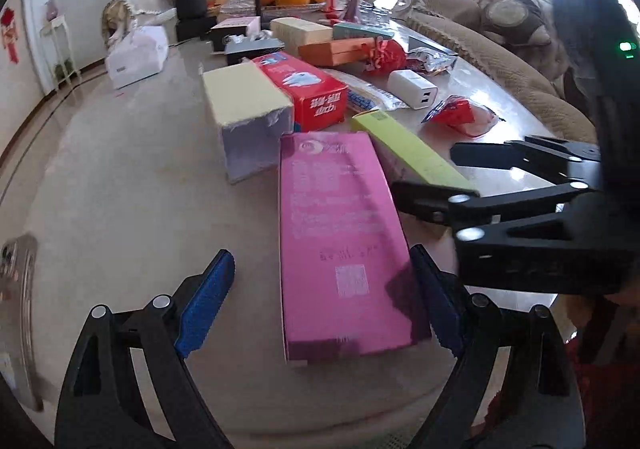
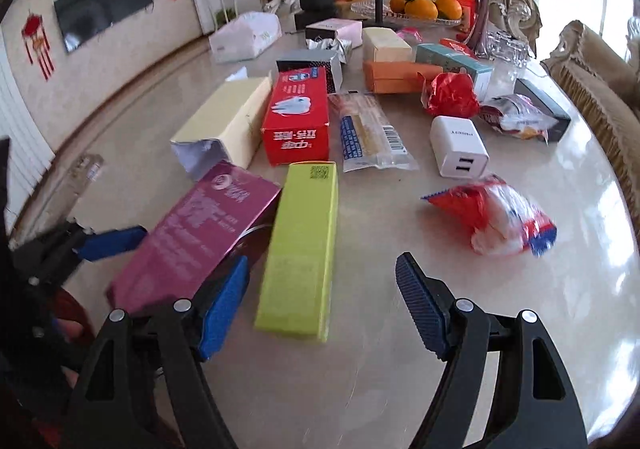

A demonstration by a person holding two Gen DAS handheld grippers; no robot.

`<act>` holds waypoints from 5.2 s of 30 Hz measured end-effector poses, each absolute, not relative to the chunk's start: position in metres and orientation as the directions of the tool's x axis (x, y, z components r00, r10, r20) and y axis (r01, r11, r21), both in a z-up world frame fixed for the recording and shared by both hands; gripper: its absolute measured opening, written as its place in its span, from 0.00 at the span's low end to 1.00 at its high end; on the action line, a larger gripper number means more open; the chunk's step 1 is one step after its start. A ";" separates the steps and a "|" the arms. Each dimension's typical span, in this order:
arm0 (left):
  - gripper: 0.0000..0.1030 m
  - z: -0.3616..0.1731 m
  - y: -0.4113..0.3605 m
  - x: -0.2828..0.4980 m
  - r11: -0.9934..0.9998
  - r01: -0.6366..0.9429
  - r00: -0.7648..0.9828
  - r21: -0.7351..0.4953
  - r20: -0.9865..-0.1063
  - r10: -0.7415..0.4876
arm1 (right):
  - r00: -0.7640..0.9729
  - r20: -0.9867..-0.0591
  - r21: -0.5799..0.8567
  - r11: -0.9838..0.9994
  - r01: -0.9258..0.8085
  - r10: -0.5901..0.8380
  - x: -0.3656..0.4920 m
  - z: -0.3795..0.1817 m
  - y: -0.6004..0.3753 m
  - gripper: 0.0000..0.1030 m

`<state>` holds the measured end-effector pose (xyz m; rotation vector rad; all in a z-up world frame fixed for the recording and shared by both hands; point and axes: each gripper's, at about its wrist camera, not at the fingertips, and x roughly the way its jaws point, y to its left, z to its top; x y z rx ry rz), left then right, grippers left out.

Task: Collect trash
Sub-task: 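Grasp the pink box with left tool while right tool grasps the yellow-green box, then drop the pink box into the wastebasket with left tool while right tool drops the yellow-green box, then grasp the cream box with left tool while right tool grasps the red-white bread packet, then drop the cream box into the wastebasket with left tool while right tool drops the bread packet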

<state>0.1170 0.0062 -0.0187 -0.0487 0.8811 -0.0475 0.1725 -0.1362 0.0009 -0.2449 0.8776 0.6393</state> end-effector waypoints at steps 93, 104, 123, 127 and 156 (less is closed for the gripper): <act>0.89 0.049 0.059 0.173 0.926 -0.305 0.687 -0.221 -0.725 0.053 | 0.732 -0.631 0.021 0.950 -0.313 0.256 0.173 0.043 -0.224 0.76; 0.89 0.008 0.072 0.236 0.902 -0.376 0.616 -0.213 -0.784 0.071 | 0.706 -0.658 -0.053 0.919 -0.390 0.262 0.233 0.030 -0.200 0.76; 0.89 0.004 0.100 0.250 0.912 -0.387 0.550 -0.133 -0.827 0.113 | 0.631 -0.720 -0.035 0.894 -0.447 0.287 0.260 0.013 -0.192 0.79; 0.89 -0.007 0.101 0.255 0.891 -0.422 0.529 -0.171 -0.844 0.088 | 0.607 -0.740 -0.019 0.894 -0.448 0.289 0.266 0.009 -0.192 0.79; 0.45 0.008 0.103 0.211 0.974 -0.199 0.617 -0.110 -0.786 0.037 | 0.550 -0.738 0.113 0.876 -0.469 0.390 0.238 0.016 -0.201 0.35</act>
